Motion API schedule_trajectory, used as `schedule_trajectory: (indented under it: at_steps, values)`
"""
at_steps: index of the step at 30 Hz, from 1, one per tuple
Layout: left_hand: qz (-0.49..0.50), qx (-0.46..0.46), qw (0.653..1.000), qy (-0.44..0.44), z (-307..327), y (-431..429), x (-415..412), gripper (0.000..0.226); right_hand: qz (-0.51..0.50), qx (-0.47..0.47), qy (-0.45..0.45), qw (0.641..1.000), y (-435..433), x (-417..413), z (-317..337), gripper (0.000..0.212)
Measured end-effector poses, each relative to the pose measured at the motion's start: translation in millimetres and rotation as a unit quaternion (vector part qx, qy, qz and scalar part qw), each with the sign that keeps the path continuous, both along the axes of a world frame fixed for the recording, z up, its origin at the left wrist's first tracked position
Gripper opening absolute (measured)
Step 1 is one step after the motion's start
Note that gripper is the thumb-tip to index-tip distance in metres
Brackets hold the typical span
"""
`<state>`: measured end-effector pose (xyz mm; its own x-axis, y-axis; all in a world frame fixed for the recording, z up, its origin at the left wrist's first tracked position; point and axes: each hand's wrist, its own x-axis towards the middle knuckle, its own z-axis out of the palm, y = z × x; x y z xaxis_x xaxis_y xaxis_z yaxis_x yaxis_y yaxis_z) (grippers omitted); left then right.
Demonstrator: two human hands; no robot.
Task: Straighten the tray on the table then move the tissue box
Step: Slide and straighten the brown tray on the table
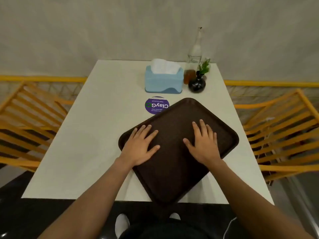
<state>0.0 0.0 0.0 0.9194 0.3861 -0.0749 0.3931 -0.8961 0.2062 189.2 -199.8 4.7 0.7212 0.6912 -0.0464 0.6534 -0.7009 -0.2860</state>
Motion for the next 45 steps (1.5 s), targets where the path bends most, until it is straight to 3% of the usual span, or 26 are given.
schedule_trajectory:
  at_steps: [12, 21, 31, 36, 38, 41, 45]
  values:
    - [0.031, 0.002, 0.999, 0.024, -20.6, -11.6, -10.8, 0.072, 0.011, -0.061, 0.008, 0.998, -15.3, 1.1, -24.7, 0.083]
    - [0.141, -0.019, 0.990, 0.007, -24.4, -18.8, -60.2, 0.074, 0.111, -0.075, -0.010, 0.991, 26.8, -6.8, -24.4, 0.085]
    - [0.289, -0.057, 0.956, -0.010, -25.4, -22.0, -123.1, 0.076, 0.255, -0.094, -0.013, 0.962, 102.2, -31.2, -15.1, 0.086]
    - [0.314, -0.100, 0.944, 0.001, -16.6, -8.5, -133.0, 0.078, 0.275, -0.068, 0.005, 0.959, 130.5, -40.7, -1.1, 0.074]
    - [0.309, -0.129, 0.942, 0.018, -10.7, -3.0, -134.0, 0.080, 0.238, -0.008, 0.002, 0.971, 130.4, -47.1, 5.2, 0.065]
    - [0.276, -0.151, 0.948, 0.044, 4.7, 10.4, -136.4, 0.080, 0.082, 0.118, 0.025, 0.989, 114.1, -62.9, 12.2, 0.054]
    - [0.171, -0.058, 0.982, -0.051, 25.1, 42.2, -138.7, 0.058, -0.108, 0.191, 0.013, 0.976, 71.8, -92.8, 10.1, 0.051]
